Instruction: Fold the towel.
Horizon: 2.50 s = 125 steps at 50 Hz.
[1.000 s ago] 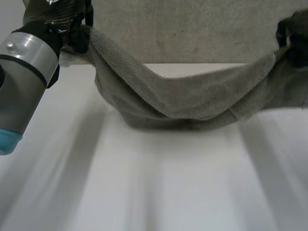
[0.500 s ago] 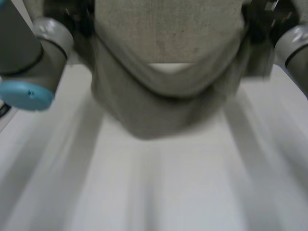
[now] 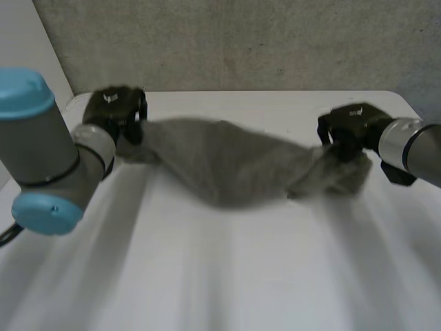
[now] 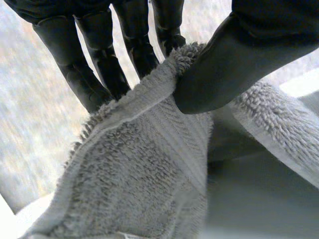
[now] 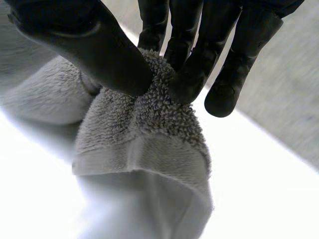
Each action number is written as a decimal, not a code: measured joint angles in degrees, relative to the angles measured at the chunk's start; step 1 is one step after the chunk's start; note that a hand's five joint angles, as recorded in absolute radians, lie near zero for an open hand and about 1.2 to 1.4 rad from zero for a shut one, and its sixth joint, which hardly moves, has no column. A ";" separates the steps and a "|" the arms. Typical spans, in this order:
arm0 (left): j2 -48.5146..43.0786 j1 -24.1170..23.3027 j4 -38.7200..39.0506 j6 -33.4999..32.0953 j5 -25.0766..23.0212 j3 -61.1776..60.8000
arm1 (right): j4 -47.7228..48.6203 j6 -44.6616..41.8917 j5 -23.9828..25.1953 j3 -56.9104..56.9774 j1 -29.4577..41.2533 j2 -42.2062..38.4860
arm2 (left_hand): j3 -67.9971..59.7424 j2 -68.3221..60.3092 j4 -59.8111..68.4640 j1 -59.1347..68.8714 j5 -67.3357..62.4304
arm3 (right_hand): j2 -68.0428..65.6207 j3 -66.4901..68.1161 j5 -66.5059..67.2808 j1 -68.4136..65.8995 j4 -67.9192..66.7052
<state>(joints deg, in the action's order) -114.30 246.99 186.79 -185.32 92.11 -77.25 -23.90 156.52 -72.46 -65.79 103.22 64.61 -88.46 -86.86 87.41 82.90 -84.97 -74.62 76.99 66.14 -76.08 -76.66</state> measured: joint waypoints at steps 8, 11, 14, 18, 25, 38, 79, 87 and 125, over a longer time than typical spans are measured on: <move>3.60 0.25 5.13 -1.92 -0.89 -8.82 | -3.79 0.88 0.84 -0.65 -1.90 2.17 | -0.02 0.00 0.00 0.04 0.00 | 0.00 0.05 0.00 0.00 0.00; 4.40 0.28 6.47 -2.34 -1.25 -9.94 | -2.89 2.11 1.46 -0.52 -3.04 2.50 | -0.02 0.00 0.00 0.06 0.00 | 0.00 0.05 0.05 0.00 0.00; 4.57 0.10 7.62 -2.64 -1.53 -10.70 | -1.27 3.04 2.08 -0.44 -4.21 0.05 | -0.02 0.00 0.00 0.07 0.00 | 0.00 0.05 0.00 0.00 0.00; 3.55 -0.21 8.18 -2.86 -1.60 -10.89 | 0.38 2.91 2.17 0.11 -4.64 -5.37 | -0.03 0.00 0.00 0.09 0.00 | 0.00 0.06 0.00 0.00 0.00; -0.60 -0.52 8.45 -5.83 -1.41 -8.15 | 5.48 2.30 -2.91 4.54 -3.98 -14.44 | -0.03 0.00 0.00 0.11 0.00 | 0.00 0.09 0.01 -0.01 0.00; -6.02 -0.64 8.42 -9.26 -0.57 1.57 | 23.65 2.65 -17.43 7.91 -2.87 -16.55 | -0.03 0.00 0.00 0.11 0.00 | 0.00 0.09 0.01 -0.01 0.00; -12.28 -0.54 8.20 -9.36 2.72 7.67 | 23.74 -6.47 -3.14 -21.62 -3.08 3.39 | -0.03 0.00 0.00 0.11 0.03 | 39.64 -41.70 -40.52 40.61 41.21; -12.26 -0.54 8.15 -9.36 2.73 7.39 | 22.99 -8.13 -3.67 -13.26 -2.93 -7.92 | -0.03 0.00 0.00 0.11 0.03 | 38.63 -40.52 -39.62 39.55 40.11; -12.41 -0.63 8.24 -9.28 2.55 7.04 | 31.57 -7.53 -4.06 3.82 1.51 -26.84 | -0.03 0.00 0.00 0.11 0.03 | 37.86 -39.94 -39.05 38.76 39.43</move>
<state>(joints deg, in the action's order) -126.70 246.36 195.03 -194.60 94.65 -70.21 7.67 148.99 -76.52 -61.97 104.73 37.78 -88.49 -86.86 87.41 83.01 -84.94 -36.75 37.05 27.10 -37.33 -37.23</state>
